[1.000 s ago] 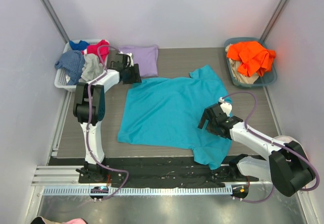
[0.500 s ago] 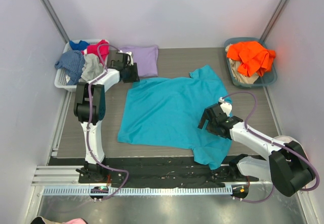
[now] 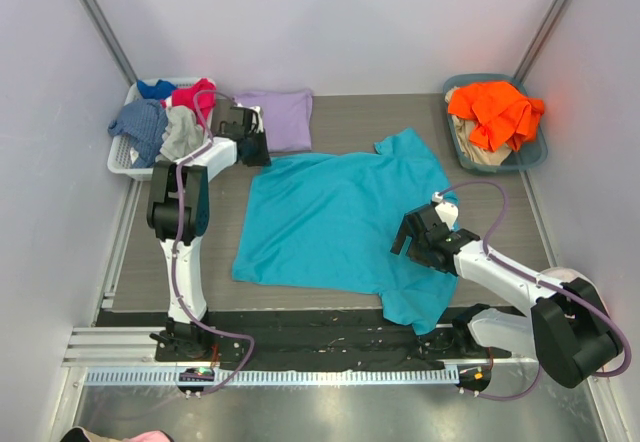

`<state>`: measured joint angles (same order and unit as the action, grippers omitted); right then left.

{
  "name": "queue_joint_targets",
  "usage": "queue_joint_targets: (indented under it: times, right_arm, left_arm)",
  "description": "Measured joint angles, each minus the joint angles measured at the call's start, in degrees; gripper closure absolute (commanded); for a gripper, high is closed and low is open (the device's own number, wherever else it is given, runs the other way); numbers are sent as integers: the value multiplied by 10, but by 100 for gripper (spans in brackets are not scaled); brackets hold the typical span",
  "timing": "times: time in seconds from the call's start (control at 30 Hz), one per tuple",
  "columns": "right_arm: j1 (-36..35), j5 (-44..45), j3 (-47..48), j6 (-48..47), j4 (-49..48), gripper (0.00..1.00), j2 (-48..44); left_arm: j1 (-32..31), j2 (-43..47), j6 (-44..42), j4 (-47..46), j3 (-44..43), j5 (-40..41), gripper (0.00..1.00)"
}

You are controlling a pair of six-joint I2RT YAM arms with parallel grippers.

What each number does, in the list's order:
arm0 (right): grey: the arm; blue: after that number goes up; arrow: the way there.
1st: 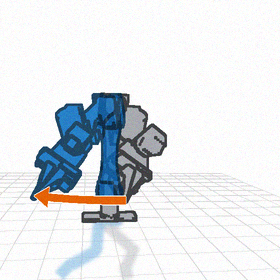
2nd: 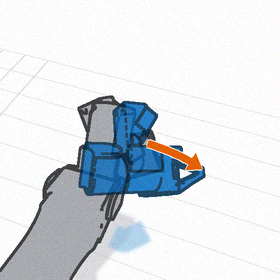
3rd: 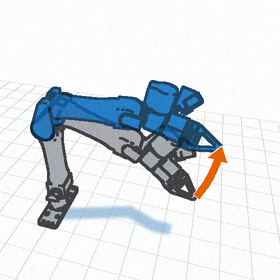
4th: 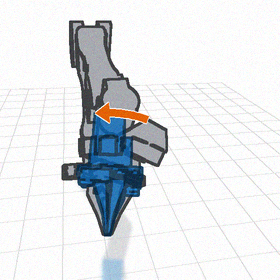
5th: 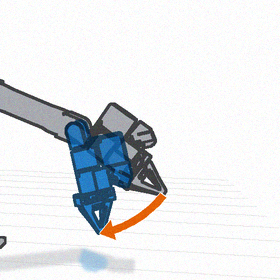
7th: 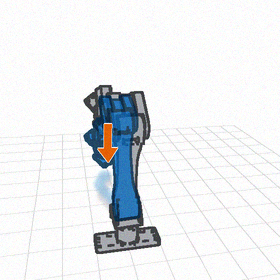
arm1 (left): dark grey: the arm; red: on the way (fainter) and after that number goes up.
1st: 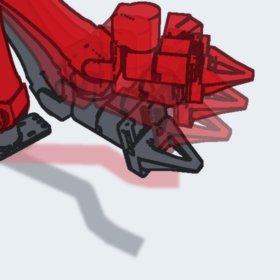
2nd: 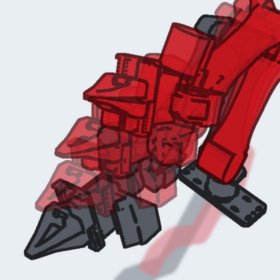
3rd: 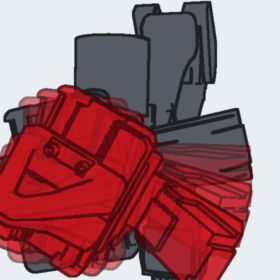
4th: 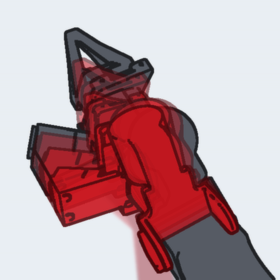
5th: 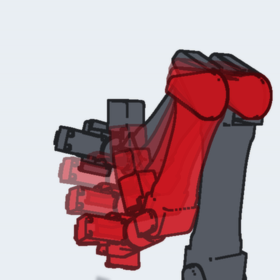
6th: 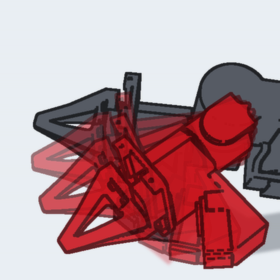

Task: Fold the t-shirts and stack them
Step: Flatten the tshirt out

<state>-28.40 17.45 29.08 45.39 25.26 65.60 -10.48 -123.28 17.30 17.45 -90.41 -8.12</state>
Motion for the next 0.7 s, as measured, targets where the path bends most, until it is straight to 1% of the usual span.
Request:
queue_joint_targets:
  times: [0.03,0.33,0.7]
  right_arm:
    - [0,0,0,0,0,0,0]
    - [0,0,0,0,0,0,0]
    - [0,0,0,0,0,0,0]
  left_arm:
    - [0,0,2,0,0,0,100]
    - [0,-3,0,6,-10,7,100]
    - [3,-29,-12,46,-125,42,100]
